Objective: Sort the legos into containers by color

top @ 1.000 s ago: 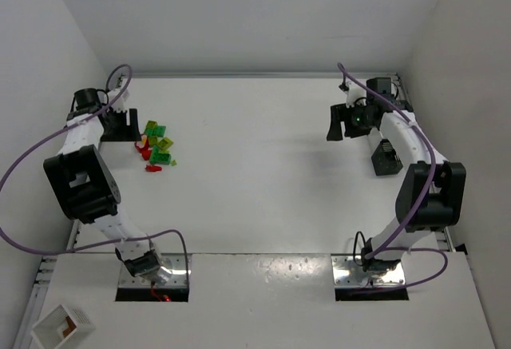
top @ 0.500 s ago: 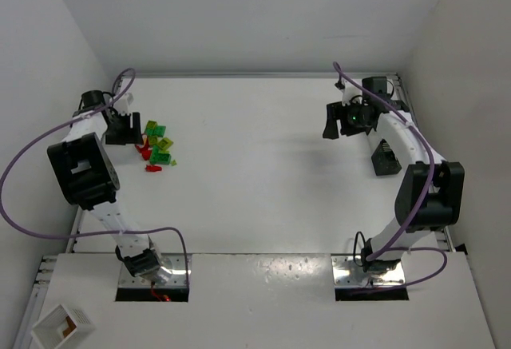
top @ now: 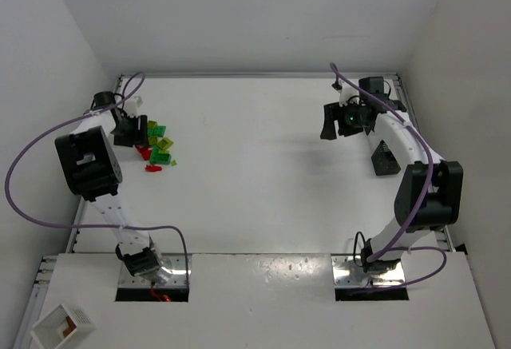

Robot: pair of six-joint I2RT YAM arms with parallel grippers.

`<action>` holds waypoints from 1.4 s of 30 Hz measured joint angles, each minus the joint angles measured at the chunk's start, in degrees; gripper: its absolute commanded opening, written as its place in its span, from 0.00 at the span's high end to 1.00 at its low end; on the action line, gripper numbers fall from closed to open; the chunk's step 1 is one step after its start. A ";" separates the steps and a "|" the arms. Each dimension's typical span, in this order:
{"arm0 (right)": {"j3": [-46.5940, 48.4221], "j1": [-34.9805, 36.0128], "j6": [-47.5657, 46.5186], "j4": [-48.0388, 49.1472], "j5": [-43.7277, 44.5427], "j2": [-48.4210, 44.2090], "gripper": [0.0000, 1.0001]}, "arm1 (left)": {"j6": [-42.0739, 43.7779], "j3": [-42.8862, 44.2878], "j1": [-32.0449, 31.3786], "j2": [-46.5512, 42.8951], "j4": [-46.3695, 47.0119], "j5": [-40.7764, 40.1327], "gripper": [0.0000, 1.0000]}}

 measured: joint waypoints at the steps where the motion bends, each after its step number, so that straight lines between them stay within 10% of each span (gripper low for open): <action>1: 0.00 0.02 0.00 0.00 0.00 0.00 0.32 | -0.04 0.00 -0.02 0.26 0.11 -0.20 0.37; 24: 0.94 3.50 3.82 0.37 -5.27 1.95 0.35 | 2.86 -2.58 -0.02 1.14 4.61 1.27 0.84; 34: -0.96 4.02 10.54 2.27 -19.08 1.44 0.34 | 8.85 -15.43 -1.46 -24.37 2.12 12.04 0.85; 42: -2.38 4.98 22.77 11.85 -32.26 1.11 0.29 | 9.20 -17.20 -14.05 -39.58 -0.22 19.39 0.85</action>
